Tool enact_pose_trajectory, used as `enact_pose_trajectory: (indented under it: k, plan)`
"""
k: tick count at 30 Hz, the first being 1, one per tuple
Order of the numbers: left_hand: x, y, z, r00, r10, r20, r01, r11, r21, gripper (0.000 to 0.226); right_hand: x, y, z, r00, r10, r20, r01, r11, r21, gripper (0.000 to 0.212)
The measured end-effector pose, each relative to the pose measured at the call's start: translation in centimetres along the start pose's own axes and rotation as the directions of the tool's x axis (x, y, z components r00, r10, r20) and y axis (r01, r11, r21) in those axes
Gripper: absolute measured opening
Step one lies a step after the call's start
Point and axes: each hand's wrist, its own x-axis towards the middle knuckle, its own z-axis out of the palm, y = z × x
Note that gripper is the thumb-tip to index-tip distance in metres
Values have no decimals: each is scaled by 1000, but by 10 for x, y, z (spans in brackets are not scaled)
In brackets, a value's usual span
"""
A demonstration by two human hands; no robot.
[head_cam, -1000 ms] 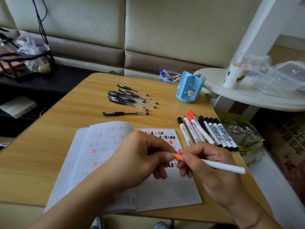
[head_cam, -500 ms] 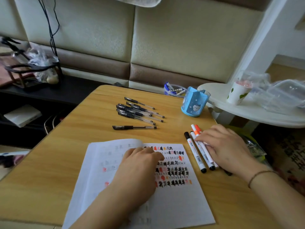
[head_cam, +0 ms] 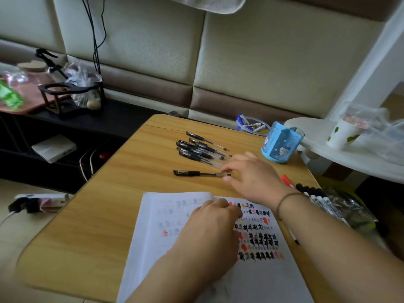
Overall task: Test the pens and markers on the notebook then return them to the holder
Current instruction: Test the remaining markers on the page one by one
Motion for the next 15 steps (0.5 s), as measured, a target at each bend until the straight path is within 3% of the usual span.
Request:
enact_pose_trajectory:
  k: [6,9,11,12,13,14,15]
  plan:
    - [5,-15,-11,987,-128,-97,110,979,-173,34,21,-15,26,994,109,-24,-111,988,-107,19]
    - [5,-21,-13,966,-173,-192,143,976,-163,65,-12,-16,9,977,84,-196,-101,992,-77,20]
    - [5,-22,-12,935,-161,-315,180,983,32,75,-49,-22,-11,939,56,-338,-33,997,72,16]
    - [4,-20,-13,925,-130,-356,178,978,106,68,-70,-26,-20,917,121,-379,-19,965,262,14]
    - [3,-16,-13,920,-83,-383,142,982,128,54,-88,-32,-27,891,244,-384,-25,870,493,14]
    - [2,-11,-12,920,-25,-391,71,992,103,37,-103,-38,-34,854,386,-348,-12,684,729,19]
    - [0,-4,-11,925,32,-378,-12,998,56,27,-114,-45,-39,844,470,-257,49,410,911,32]
